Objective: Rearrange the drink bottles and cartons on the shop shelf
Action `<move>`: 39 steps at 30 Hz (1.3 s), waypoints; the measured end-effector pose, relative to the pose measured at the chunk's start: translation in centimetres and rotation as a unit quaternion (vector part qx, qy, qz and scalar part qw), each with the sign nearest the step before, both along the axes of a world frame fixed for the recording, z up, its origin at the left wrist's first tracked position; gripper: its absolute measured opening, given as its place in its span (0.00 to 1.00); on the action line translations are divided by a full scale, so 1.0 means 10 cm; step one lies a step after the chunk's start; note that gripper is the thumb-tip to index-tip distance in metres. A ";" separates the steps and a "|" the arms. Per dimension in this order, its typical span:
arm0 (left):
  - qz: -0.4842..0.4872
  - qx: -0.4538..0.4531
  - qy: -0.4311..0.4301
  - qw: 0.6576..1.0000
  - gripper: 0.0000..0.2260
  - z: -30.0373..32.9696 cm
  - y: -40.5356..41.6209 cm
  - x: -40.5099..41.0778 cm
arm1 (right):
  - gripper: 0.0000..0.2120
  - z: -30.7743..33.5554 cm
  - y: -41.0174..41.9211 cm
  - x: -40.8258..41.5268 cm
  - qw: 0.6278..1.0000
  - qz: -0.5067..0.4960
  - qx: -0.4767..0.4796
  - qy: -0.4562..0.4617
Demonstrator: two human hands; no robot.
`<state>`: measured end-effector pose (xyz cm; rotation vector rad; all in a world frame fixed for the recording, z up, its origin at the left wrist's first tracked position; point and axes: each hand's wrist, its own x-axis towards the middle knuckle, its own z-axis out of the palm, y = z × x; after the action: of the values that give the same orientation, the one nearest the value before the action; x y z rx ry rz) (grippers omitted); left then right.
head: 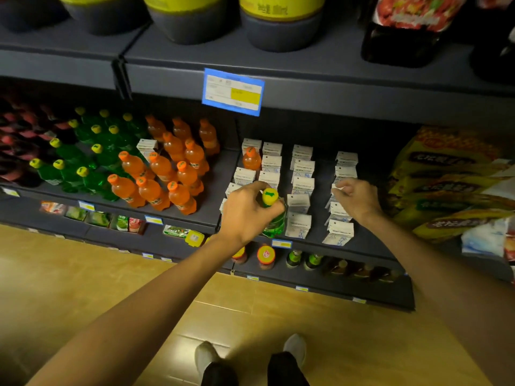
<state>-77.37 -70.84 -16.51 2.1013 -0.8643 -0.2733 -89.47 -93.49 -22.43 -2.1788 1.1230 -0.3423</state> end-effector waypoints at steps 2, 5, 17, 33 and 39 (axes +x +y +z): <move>0.011 -0.003 0.002 1.000 0.08 0.02 0.22 0.12 | 0.09 0.13 0.28 0.20 0.999 0.029 -0.006 -0.024; 0.025 -0.008 -0.004 1.000 0.08 0.08 0.64 0.36 | 0.07 0.25 0.74 0.58 0.996 0.066 0.004 -0.055; 0.163 0.012 -0.071 0.984 0.20 0.38 3.07 1.68 | 0.02 0.53 3.05 2.52 0.960 0.246 0.020 -0.136; 0.363 0.042 -0.067 0.929 0.18 0.30 4.63 3.04 | 0.02 0.38 4.50 4.51 0.913 0.378 0.044 -0.148; 0.334 0.063 -0.070 0.938 0.20 0.34 4.58 3.89 | 0.03 0.32 4.44 5.29 0.928 0.334 0.064 -0.150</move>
<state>-38.48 -25.06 -13.13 2.4174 -0.1695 0.1885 -36.55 -49.05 -19.27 -2.1494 0.1943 -0.2679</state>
